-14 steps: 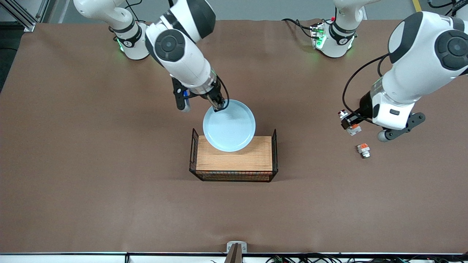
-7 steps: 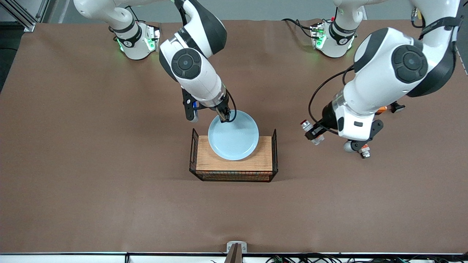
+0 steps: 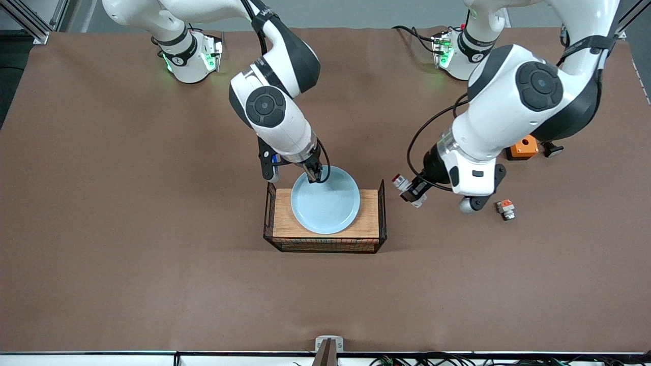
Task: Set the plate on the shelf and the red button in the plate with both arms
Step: 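Lower the plate into the tray while the left gripper brings the switch over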
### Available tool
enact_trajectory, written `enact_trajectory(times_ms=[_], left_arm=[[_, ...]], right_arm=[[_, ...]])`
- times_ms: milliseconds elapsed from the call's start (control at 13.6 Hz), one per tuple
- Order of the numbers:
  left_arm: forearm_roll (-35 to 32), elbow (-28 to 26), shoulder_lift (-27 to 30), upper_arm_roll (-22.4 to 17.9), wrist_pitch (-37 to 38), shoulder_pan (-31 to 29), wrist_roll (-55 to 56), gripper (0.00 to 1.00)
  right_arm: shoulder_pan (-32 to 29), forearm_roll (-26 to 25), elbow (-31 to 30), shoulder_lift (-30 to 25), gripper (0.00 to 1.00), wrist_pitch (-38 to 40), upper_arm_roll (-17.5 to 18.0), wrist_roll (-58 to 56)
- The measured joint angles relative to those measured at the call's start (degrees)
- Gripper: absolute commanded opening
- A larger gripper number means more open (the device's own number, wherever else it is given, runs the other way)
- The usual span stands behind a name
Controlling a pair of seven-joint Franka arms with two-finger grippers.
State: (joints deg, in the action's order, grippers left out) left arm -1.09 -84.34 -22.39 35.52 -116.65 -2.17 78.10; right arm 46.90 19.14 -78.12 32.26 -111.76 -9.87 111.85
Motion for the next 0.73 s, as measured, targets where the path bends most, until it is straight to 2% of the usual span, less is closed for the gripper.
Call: enact_trajectory(times_ms=[220,294,367,441,514,588,661,734], left_arm=[[0.0,0.0,-2.1,0.0,-5.0,2.6,5.3,0.01],[0.0,0.0,-2.5,0.0,-6.3,3.0,5.9,0.01],[0.0,0.0,-2.8,0.0,-7.5,3.4,6.6,0.02],[0.0,0.0,-3.2,0.0,-8.6,3.8,7.9,0.02],[-0.1,0.0,-3.6,0.0,-9.8,4.4,9.5,0.02],[-0.3,0.0,-4.1,-0.1,-11.0,5.1,11.0,0.02],[-0.7,0.1,-4.6,-0.1,-11.8,6.0,12.6,0.02],[-1.3,0.1,-5.2,-0.2,-12.1,6.8,14.1,0.02]], right_arm=[[0.0,-0.1,0.6,1.4,0.09,-0.1,0.0,-0.4],[0.0,-0.1,0.6,1.9,0.15,-0.3,-0.1,-0.5],[0.0,-0.2,0.6,2.4,0.30,-0.7,-0.1,-0.5],[0.0,-0.2,0.6,3.0,0.51,-1.1,-0.1,-0.6],[0.0,-0.2,0.6,3.4,0.61,-1.3,-0.2,-0.6],[0.0,-0.2,0.7,3.5,0.77,-1.3,-0.2,-0.6],[0.0,-0.2,0.7,3.5,1.00,-1.3,-0.3,-0.6],[-0.1,-0.2,0.9,3.5,1.00,-1.3,-0.3,-0.7]])
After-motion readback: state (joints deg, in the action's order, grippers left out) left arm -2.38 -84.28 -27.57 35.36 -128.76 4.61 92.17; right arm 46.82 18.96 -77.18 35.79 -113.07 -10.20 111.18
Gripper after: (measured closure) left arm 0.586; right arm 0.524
